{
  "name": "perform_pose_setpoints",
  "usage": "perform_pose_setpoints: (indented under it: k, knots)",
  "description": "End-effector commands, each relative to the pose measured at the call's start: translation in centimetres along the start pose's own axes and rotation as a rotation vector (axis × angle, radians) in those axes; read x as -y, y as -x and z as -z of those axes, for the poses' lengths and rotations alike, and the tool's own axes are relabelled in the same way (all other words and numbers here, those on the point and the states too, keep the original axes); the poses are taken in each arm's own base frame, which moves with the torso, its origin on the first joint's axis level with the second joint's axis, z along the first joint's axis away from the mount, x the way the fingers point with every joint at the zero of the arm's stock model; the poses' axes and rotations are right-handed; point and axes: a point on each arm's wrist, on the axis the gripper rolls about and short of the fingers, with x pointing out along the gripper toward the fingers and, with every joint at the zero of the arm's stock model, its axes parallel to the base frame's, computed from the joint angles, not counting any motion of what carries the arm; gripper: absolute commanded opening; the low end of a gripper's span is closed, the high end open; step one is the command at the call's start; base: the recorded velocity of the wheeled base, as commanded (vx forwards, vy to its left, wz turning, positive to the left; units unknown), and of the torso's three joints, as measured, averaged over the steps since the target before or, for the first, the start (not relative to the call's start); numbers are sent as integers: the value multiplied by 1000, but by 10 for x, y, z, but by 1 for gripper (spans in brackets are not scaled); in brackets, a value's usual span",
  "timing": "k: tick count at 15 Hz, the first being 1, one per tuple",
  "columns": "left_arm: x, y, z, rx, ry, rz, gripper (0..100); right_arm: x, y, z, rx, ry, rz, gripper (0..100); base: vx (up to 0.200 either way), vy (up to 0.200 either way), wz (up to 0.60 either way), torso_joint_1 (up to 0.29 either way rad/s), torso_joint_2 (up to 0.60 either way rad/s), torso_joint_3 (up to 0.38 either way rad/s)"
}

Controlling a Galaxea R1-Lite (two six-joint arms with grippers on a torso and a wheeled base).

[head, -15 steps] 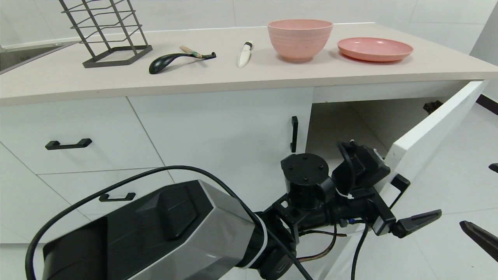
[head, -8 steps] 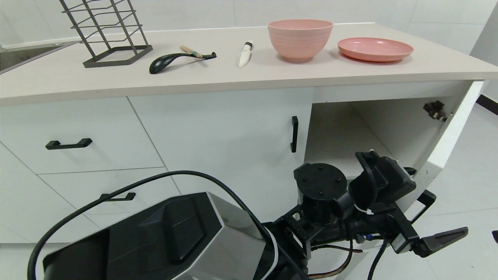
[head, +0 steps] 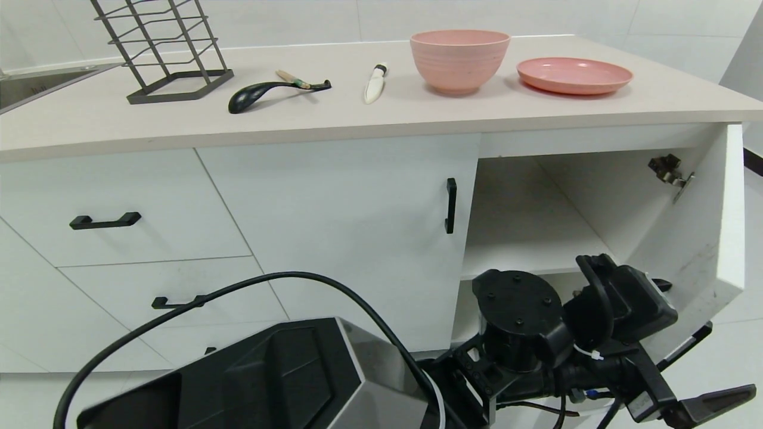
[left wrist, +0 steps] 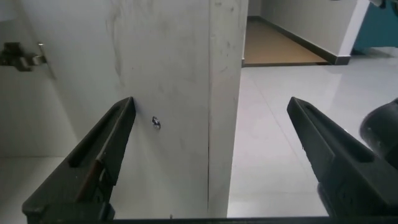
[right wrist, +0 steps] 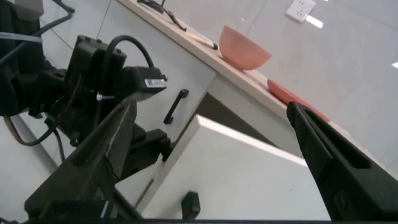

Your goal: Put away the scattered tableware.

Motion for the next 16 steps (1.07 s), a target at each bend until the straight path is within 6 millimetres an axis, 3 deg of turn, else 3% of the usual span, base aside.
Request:
perform_pose_setpoints:
  k: [1,7,12,16]
  knots:
    - [6,-3,3,-1,12,10,100,-3,4,-7,28,33,7,100,0,0,0,0,0,0]
    - [17,-20,16,14,18,42,100,4,7,-46,171,216,65,100,0,0,0,0,0,0]
    - [37,-34,24,24,25,89,100,4,9,-51,174,248,85,100,0,0,0,0,0,0]
    - [71,-62,32,87,21,172,100,2,10,-54,153,291,119,100,0,0,0,0,0,0]
